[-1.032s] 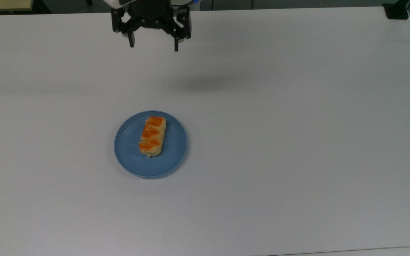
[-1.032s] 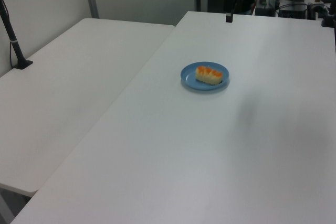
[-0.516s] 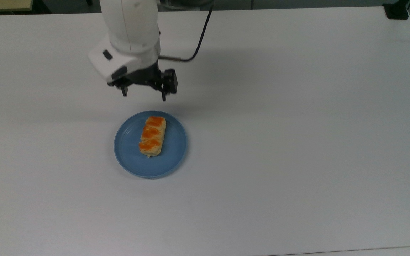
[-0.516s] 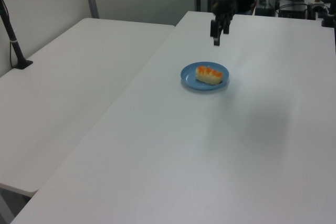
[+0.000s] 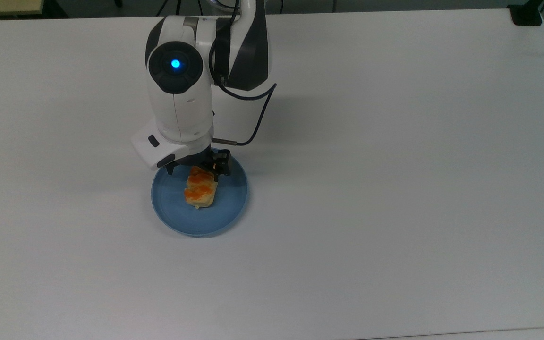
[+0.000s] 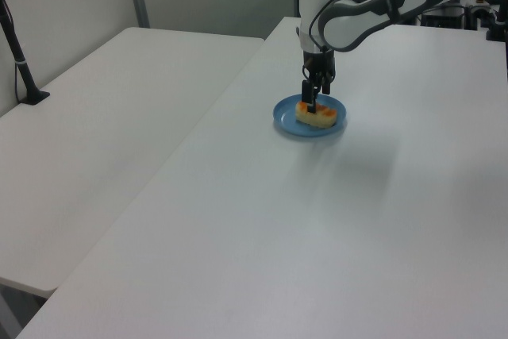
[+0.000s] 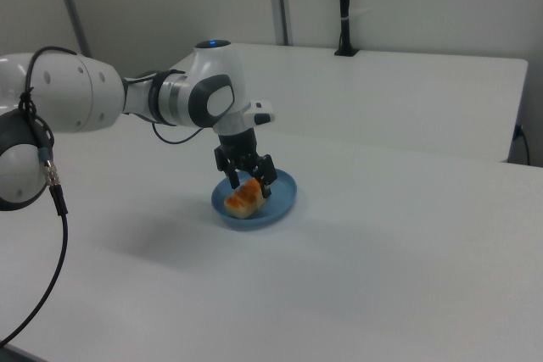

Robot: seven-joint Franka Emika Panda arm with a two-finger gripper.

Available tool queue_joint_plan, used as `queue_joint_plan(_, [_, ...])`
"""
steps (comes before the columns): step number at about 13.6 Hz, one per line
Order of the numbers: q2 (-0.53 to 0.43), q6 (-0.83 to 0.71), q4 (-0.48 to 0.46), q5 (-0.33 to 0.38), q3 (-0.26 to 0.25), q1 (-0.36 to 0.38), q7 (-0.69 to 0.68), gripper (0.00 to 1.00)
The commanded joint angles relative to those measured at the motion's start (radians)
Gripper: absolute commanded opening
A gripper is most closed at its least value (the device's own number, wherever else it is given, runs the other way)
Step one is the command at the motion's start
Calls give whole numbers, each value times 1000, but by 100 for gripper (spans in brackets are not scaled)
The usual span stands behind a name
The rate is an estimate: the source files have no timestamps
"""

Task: Put the bread on the table
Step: 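Lower the gripper around the bread roll and close on it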

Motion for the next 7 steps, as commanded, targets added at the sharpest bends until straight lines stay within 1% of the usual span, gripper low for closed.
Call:
queue_joint_plan(1, [18, 36, 8, 21, 1, 5, 57, 100])
queue_joint_plan(5, [35, 44, 6, 21, 1, 7, 67, 99])
queue_joint_plan(7, [39, 68, 0, 21, 1, 8, 67, 74])
